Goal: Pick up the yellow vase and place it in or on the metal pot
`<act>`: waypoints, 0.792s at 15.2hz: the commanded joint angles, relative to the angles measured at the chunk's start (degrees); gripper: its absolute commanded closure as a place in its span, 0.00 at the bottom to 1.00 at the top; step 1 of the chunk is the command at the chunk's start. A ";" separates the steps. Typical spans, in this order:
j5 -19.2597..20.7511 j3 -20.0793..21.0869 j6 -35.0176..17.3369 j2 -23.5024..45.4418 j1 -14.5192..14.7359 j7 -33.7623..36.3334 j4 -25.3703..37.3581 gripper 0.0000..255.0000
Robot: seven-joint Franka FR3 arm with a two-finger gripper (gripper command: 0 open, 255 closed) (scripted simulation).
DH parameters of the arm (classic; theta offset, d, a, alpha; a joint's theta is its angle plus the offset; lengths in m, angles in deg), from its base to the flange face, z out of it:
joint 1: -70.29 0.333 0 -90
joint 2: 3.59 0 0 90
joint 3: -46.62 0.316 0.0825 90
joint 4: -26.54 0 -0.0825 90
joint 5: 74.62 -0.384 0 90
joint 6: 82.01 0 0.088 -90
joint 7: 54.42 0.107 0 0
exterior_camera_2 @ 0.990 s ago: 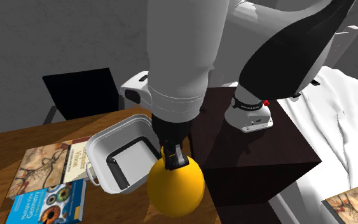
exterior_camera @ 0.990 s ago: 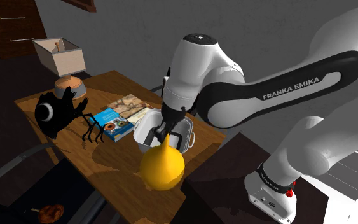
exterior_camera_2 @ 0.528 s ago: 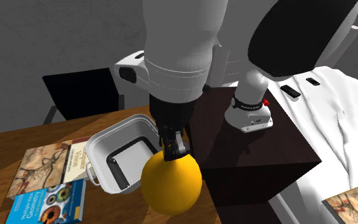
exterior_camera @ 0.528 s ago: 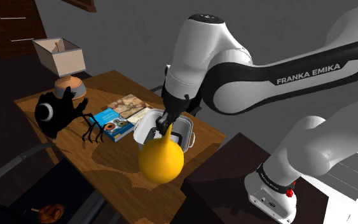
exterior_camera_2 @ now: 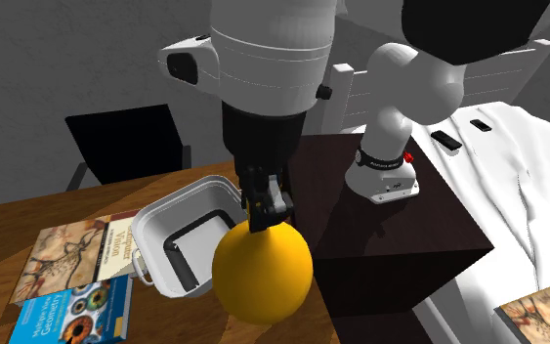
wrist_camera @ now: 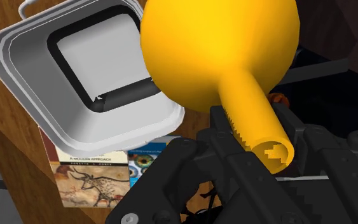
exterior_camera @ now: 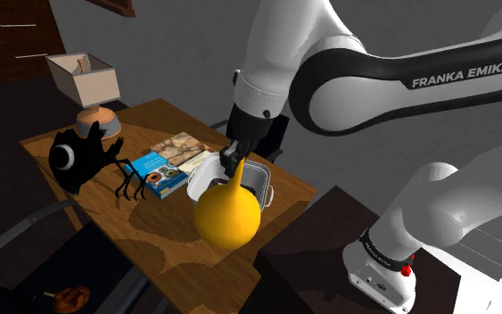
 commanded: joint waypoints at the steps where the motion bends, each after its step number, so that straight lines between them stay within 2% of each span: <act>1: -0.03 -0.40 1.53 -0.53 0.03 -0.16 1.09 1.00; 12: 0.74 -2.85 9.57 -1.52 -0.67 -1.59 8.03 1.00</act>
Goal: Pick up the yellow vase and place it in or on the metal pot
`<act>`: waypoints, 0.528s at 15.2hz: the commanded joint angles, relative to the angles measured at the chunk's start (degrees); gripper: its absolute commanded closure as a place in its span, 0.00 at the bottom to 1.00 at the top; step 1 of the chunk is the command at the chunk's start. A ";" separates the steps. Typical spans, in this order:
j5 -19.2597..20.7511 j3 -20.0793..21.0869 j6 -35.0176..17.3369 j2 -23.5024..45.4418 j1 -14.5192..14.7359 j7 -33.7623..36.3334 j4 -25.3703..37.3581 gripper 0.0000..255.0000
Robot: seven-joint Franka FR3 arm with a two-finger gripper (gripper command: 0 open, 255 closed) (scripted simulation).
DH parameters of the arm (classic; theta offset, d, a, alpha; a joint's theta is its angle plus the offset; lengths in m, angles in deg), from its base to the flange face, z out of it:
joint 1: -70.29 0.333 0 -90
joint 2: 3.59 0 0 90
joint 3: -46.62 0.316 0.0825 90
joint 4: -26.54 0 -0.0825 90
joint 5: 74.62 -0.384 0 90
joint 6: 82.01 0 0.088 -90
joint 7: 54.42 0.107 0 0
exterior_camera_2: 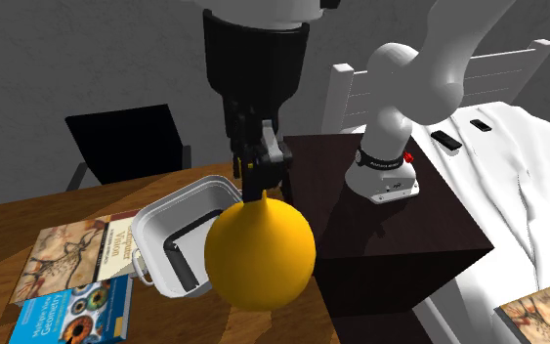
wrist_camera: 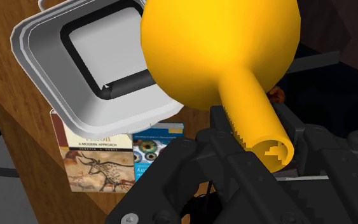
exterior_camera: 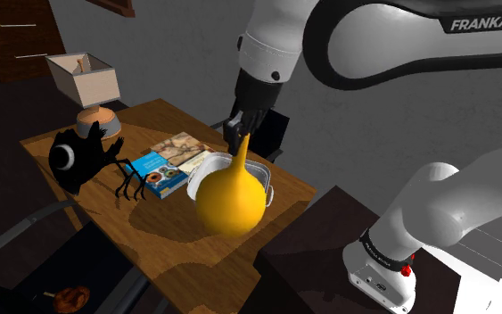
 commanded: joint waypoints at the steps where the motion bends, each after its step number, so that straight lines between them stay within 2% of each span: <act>1: 0.59 -1.58 1.45 0.26 -0.77 -1.78 1.59 1.00; 8: 3.54 -7.40 6.66 4.06 -4.46 -9.03 9.68 1.00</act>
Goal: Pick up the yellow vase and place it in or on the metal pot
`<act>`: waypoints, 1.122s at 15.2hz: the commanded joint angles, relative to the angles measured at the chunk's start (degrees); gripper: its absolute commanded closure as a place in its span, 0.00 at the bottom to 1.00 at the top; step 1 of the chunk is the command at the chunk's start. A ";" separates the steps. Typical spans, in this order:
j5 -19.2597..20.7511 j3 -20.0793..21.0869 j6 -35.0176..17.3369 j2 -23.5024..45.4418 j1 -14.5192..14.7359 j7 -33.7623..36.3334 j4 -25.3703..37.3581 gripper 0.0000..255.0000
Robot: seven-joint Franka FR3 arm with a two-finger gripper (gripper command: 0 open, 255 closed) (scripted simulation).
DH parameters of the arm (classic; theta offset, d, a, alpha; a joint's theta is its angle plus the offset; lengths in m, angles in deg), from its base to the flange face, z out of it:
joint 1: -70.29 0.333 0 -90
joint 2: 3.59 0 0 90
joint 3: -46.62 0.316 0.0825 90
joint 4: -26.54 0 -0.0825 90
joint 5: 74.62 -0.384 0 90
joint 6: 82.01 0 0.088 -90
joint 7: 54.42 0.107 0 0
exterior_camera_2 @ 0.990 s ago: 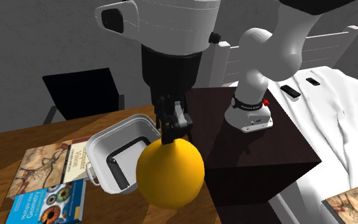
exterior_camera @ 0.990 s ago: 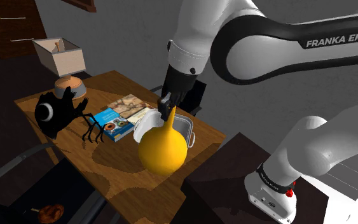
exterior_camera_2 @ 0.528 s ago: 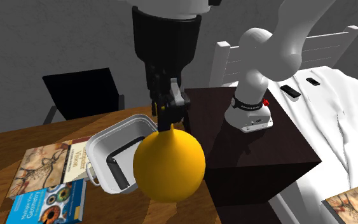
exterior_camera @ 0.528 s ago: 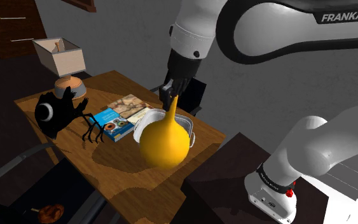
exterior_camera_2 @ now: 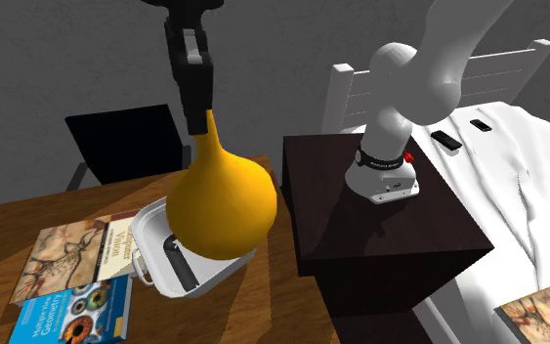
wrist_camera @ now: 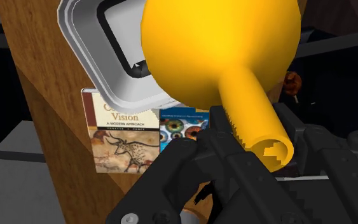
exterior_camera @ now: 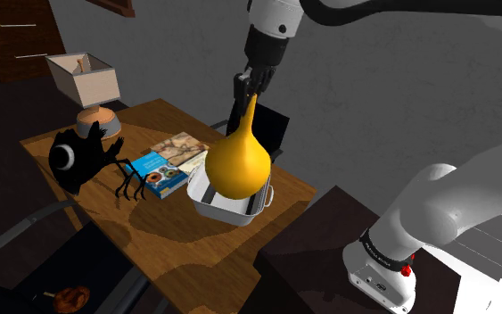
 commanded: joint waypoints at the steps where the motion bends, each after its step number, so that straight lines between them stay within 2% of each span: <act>1: 1.01 -1.22 1.74 1.90 -1.04 -1.65 3.48 1.00; 7: 3.43 -4.98 6.67 7.65 -4.01 -6.97 13.52 1.00; 10: 4.77 -6.76 9.93 11.91 -5.55 -9.75 20.71 1.00; 17: 4.33 -6.78 4.39 10.62 -5.45 -10.12 13.93 1.00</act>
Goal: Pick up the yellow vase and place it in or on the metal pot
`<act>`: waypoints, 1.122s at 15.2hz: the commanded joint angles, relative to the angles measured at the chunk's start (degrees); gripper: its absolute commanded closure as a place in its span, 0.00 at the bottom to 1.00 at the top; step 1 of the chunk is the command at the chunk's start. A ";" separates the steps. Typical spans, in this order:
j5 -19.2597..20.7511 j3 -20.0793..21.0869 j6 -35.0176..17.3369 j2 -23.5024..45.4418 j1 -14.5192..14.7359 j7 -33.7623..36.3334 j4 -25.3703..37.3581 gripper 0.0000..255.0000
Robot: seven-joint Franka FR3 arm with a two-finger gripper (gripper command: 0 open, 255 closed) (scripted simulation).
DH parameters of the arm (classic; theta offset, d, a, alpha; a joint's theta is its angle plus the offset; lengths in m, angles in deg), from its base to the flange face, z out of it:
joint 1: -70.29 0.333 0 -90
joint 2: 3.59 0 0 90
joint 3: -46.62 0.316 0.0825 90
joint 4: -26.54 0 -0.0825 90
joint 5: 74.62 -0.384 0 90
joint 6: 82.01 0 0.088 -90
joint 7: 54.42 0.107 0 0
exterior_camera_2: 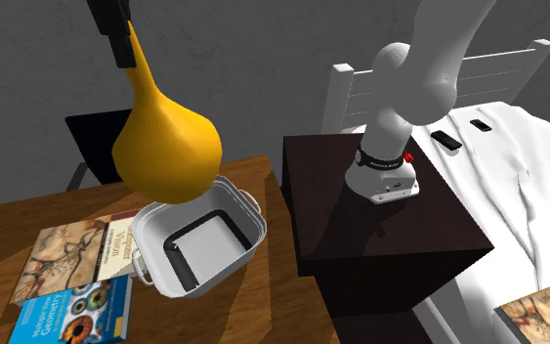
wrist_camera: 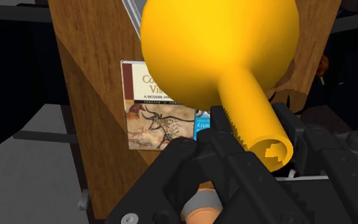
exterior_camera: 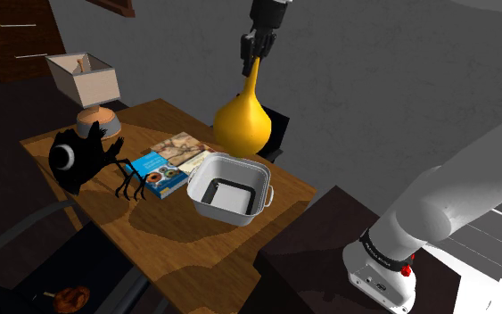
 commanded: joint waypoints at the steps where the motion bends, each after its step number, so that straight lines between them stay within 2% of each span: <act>1: -0.18 -0.08 -1.76 -0.55 0.01 -0.24 -2.16 1.00; 17: -0.55 0.34 -14.10 -0.78 0.29 -0.52 -14.72 1.00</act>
